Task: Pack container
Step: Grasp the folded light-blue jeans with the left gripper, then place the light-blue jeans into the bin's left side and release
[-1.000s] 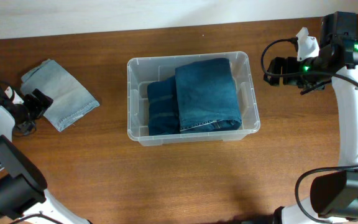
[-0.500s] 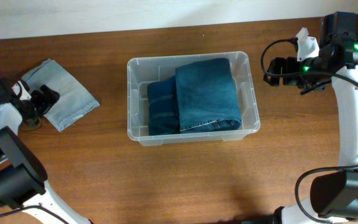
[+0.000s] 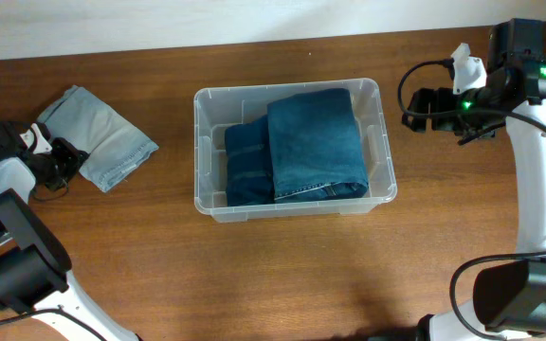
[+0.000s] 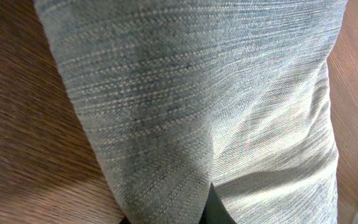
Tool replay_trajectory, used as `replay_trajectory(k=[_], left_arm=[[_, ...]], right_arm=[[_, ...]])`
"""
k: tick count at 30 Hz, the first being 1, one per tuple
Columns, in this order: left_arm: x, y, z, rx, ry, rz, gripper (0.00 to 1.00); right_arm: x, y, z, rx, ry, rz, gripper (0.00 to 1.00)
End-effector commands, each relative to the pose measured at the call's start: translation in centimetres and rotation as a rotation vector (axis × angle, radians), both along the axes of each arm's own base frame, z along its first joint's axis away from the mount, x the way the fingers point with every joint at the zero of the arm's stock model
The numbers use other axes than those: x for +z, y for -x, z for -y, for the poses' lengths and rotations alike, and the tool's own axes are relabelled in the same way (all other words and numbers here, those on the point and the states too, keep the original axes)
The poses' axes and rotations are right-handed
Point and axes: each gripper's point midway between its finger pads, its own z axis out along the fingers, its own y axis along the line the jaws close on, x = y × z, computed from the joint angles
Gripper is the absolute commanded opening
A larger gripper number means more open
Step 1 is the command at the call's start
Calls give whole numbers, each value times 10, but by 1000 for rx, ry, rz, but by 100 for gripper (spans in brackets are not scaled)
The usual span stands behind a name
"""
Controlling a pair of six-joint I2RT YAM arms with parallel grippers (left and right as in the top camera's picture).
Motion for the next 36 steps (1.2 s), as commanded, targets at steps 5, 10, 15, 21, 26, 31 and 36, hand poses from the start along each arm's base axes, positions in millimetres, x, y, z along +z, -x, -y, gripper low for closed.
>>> replay_trajectory(k=[5, 10, 15, 21, 26, 31, 36], left_arm=[[69, -1, 36, -100, 64, 131, 0], [168, 7, 52, -141, 38, 309, 0], [260, 29, 75, -187, -22, 491, 0], [331, 56, 145, -326, -22, 640, 0], [340, 68, 232, -531, 36, 664, 1], [320, 80, 317, -775, 81, 639, 0], [277, 80, 361, -884, 85, 535, 0]], right_arm=[[0, 3, 0, 2, 9, -5, 98], [0, 3, 0, 2, 9, -5, 98], [0, 4, 0, 2, 8, -9, 98], [-1, 5, 0, 2, 7, -15, 98], [-1, 5, 0, 2, 7, -14, 98], [-1, 5, 0, 2, 7, -14, 98], [-1, 5, 0, 2, 7, -15, 98]])
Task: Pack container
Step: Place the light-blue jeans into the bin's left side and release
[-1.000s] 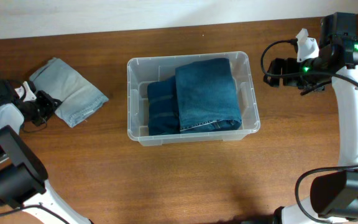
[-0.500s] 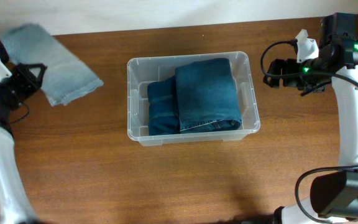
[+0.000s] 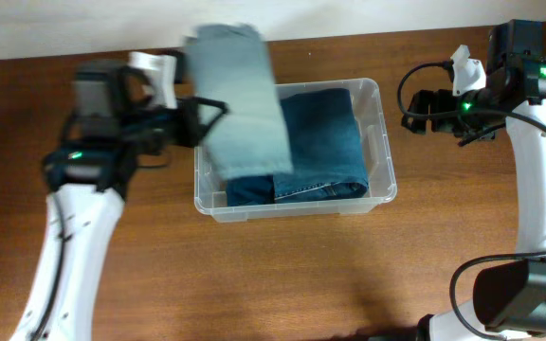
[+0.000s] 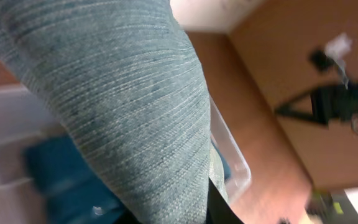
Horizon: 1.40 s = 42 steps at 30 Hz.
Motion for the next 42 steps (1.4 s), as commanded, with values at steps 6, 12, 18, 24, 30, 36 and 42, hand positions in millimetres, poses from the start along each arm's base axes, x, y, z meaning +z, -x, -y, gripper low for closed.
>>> replay_trajectory(k=[6, 12, 18, 24, 30, 36, 42], left_arm=[[-67, -17, 12, 3, -137, -125, 0], [-107, -27, -9, 65, -301, -163, 0], [-129, -28, -9, 50, -324, -211, 2], [-144, -30, -26, 110, -414, -243, 1], [-153, -27, -43, 165, -504, -270, 1], [-156, -25, -49, 179, -532, -283, 1], [-157, -24, -49, 177, -533, -286, 52]], right_arm=[[0, 2, 1, 2, 10, 0, 98], [0, 2, 1, 2, 10, 0, 98], [0, 2, 1, 2, 10, 0, 98], [0, 2, 0, 2, 9, -4, 99], [0, 2, 0, 2, 9, -4, 98], [0, 2, 0, 2, 9, -4, 98], [0, 2, 1, 2, 9, -3, 98]])
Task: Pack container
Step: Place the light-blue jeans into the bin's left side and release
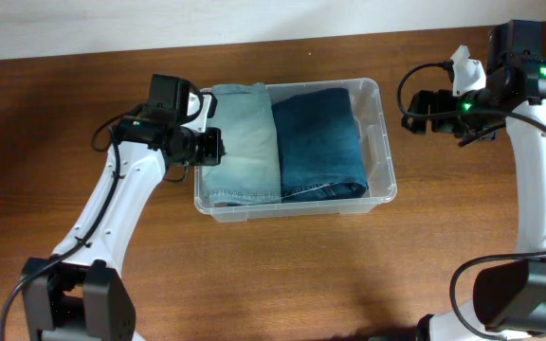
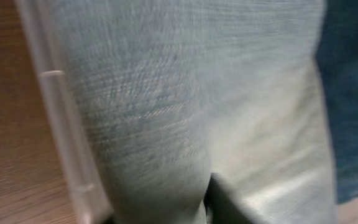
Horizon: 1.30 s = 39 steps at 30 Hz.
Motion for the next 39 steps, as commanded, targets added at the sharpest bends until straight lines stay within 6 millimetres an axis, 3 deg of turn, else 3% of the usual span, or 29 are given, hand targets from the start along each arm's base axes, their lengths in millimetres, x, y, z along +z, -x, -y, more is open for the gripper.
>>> replay_trajectory(k=[1, 3, 7, 11, 13, 14, 17, 19, 20, 23, 33, 36, 39], left_arm=[[4, -7, -8, 11, -37, 26, 58], [5, -8, -7, 11, -35, 32, 74], [21, -16, -5, 8, -27, 76, 81], [65, -39, -1, 9, -3, 202, 81], [89, -54, -1, 19, 0, 287, 77], [100, -61, -1, 26, 2, 331, 70], [126, -83, 6, 30, 30, 465, 34], [128, -92, 12, 23, 41, 497, 21], [124, -95, 16, 18, 42, 498, 14], [94, -99, 27, -2, 32, 438, 11], [-48, -86, 49, -66, -41, 104, 12], [-62, -82, 47, -67, -52, 64, 12], [-40, -85, 42, -54, -48, 93, 14]], right_arm=[[0, 2, 1, 2, 10, 0, 98], [0, 2, 1, 2, 10, 0, 99], [0, 2, 1, 2, 10, 0, 98], [0, 2, 1, 2, 10, 0, 98], [0, 2, 1, 2, 10, 0, 98], [0, 2, 1, 2, 10, 0, 98], [0, 2, 1, 2, 10, 0, 99], [0, 2, 1, 2, 10, 0, 98], [0, 2, 1, 2, 10, 0, 99], [0, 2, 1, 2, 10, 0, 99], [0, 2, 1, 2, 10, -1, 98], [0, 2, 1, 2, 9, -1, 98], [0, 2, 1, 2, 9, -1, 98]])
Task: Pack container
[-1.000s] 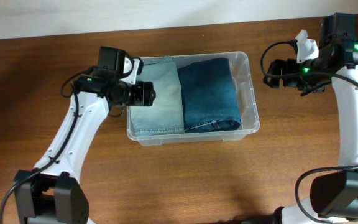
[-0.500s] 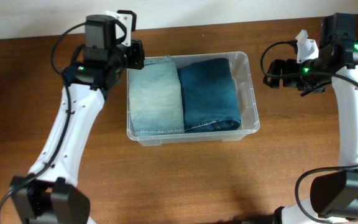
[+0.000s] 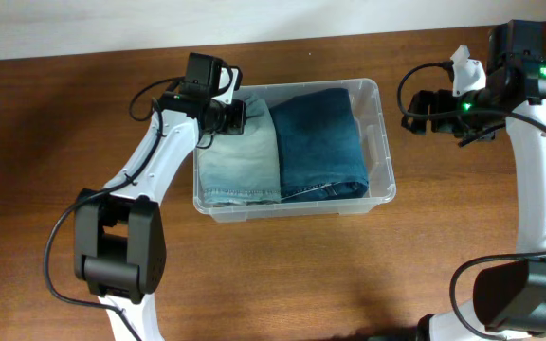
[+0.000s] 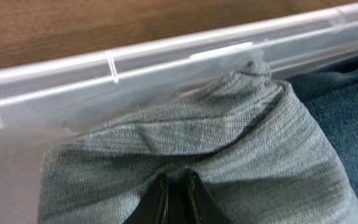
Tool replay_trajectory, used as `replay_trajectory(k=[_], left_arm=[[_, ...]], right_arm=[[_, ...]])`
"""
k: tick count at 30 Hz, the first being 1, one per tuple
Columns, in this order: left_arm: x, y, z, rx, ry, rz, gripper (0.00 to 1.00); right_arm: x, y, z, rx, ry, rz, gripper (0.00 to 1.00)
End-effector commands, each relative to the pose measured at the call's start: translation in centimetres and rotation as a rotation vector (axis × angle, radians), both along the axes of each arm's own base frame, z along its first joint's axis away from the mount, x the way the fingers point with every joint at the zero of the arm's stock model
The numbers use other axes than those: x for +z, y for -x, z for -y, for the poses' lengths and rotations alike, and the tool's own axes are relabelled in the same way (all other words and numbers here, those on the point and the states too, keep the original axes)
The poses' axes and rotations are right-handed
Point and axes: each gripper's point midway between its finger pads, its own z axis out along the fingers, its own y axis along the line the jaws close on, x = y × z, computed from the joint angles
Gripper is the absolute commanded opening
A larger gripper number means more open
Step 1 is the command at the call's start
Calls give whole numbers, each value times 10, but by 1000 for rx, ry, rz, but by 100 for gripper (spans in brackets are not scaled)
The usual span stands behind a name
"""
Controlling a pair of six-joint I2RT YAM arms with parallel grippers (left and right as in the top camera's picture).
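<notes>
A clear plastic container [image 3: 388,152] sits mid-table. Folded dark blue jeans [image 3: 318,142] fill its right half. Folded light grey-blue jeans [image 3: 243,152] lie in its left half. My left gripper [image 3: 233,116] is at the container's back left corner, its fingers drawn close together with the light jeans [image 4: 229,137] bunched at their tips [image 4: 176,180]. The container's back wall [image 4: 166,56] runs just beyond. Dark jeans [image 4: 353,93] show at the right edge. My right gripper [image 3: 413,106] hovers off the container's right side, holding nothing that shows.
The wooden table [image 3: 282,275] surrounds the container. A white wall edge [image 3: 112,24] borders the back. The right arm's cables [image 3: 425,71] loop near the container's back right corner.
My left gripper has moved from the container's left wall to its back left corner. The light jeans lie a little lower in the left half, bunched at the back. The right arm has not moved.
The light jeans lay on the table at far left with my left gripper on them. Then they hung from the gripper above the container's left side. Then they lay inside, left of the dark jeans. Now the gripper is at their back end.
</notes>
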Motion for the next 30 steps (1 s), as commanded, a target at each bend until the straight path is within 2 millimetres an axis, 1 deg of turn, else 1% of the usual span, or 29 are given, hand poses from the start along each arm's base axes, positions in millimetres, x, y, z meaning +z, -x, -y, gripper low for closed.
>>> replay_trajectory(k=[1, 2, 3, 4, 5, 7, 8, 10, 11, 12, 13, 15, 17, 20, 21, 22, 23, 24, 26, 28, 30], left_arm=[[14, 1, -7, 8, -7, 2, 16], [36, -4, -12, 23, -2, 45, 20], [51, -7, -17, 35, -2, 78, 25], [72, -10, -23, 53, -4, 123, 33], [97, -13, -30, 74, -6, 177, 43], [137, -14, -47, 119, -18, 267, 59], [157, -13, -59, 153, -32, 313, 72], [185, -8, -83, 218, -59, 374, 94], [195, -5, -95, 247, -69, 390, 99], [200, -3, -106, 268, -75, 394, 99], [202, 0, -116, 287, -79, 391, 99], [199, 3, -138, 329, -94, 366, 99], [190, 7, -163, 377, -114, 321, 99], [174, 13, -200, 447, -139, 254, 99], [169, 14, -211, 469, -145, 236, 99], [167, 16, -218, 483, -148, 226, 99], [165, 19, -229, 505, -153, 211, 99], [163, 21, -236, 518, -159, 200, 99], [158, 32, -254, 543, -199, 163, 99], [154, 43, -263, 560, -190, 122, 99], [156, 55, -270, 573, -172, 94, 99]], right_arm=[[0, 1, 1, 2, 10, 1, 98], [1, 1, 1, 2, 10, 4, 98], [1, 0, 1, 2, 11, 6, 99], [1, -1, 1, 2, 11, 10, 98], [2, -2, 1, 2, 12, 15, 98], [3, -3, 1, 4, 14, 22, 98], [3, -4, 0, 15, 17, 28, 98], [4, -7, -7, 56, 29, 46, 98], [5, -9, -10, 73, 34, 55, 98], [6, -12, -15, 94, 41, 70, 99], [7, -16, -19, 116, 55, 88, 98], [10, -25, -25, 142, 102, 126, 98], [16, -39, -31, 158, 134, 185, 98], [31, -63, -40, 175, 146, 302, 98], [38, -71, -42, 176, 152, 349, 98], [40, -75, -41, 175, 154, 365, 98], [42, -77, -41, 175, 155, 377, 98], [43, -78, -41, 175, 157, 382, 99], [41, -76, -41, 200, 170, 377, 98], [42, -69, -42, 198, 166, 360, 98], [48, -61, -41, 187, 162, 359, 98]])
